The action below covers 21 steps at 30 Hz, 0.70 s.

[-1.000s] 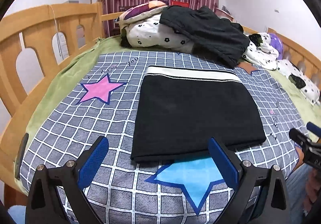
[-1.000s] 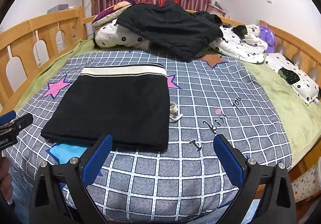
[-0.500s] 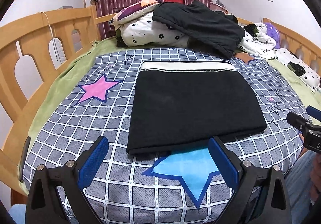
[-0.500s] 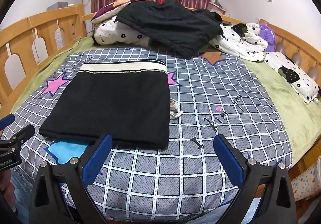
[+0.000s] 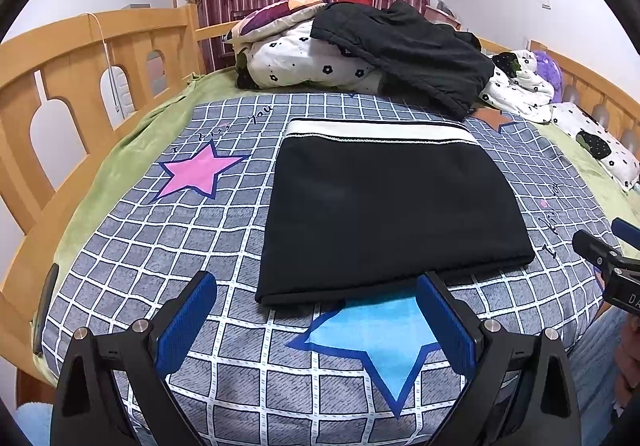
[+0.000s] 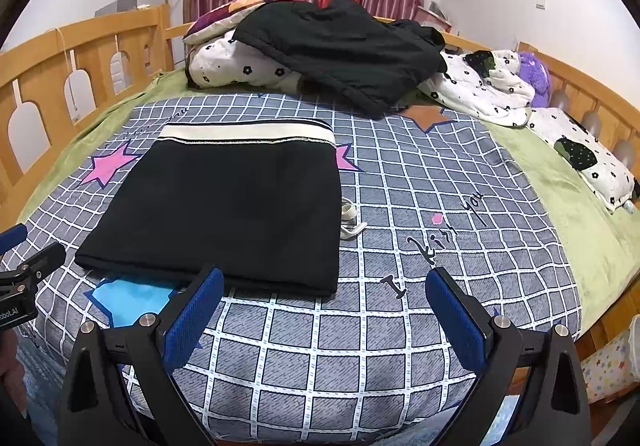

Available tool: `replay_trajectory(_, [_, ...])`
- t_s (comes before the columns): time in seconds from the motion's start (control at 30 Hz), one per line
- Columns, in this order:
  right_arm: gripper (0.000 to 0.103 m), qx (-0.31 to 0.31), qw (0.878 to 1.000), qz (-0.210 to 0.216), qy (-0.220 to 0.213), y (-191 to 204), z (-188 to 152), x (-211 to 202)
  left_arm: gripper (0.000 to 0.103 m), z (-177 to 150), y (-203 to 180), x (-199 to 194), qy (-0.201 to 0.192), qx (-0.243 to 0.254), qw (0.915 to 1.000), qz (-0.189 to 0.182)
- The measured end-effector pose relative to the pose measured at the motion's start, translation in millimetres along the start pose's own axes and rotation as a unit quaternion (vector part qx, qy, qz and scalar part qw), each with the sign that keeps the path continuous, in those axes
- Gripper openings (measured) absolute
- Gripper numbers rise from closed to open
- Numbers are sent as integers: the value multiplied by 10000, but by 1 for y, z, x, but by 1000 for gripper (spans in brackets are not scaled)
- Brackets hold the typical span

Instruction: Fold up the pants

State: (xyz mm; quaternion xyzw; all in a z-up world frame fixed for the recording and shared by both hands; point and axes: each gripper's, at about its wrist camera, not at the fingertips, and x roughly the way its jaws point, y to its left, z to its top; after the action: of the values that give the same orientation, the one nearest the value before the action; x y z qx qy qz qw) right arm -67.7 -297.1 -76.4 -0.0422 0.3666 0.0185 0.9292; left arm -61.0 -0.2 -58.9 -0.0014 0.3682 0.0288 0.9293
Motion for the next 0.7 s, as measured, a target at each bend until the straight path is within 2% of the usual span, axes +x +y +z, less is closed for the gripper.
replay_trajectory(0.7, [99,14,10000,-28,-5,-1,1,1,100,-2,3,3,45,-40,10000,-15])
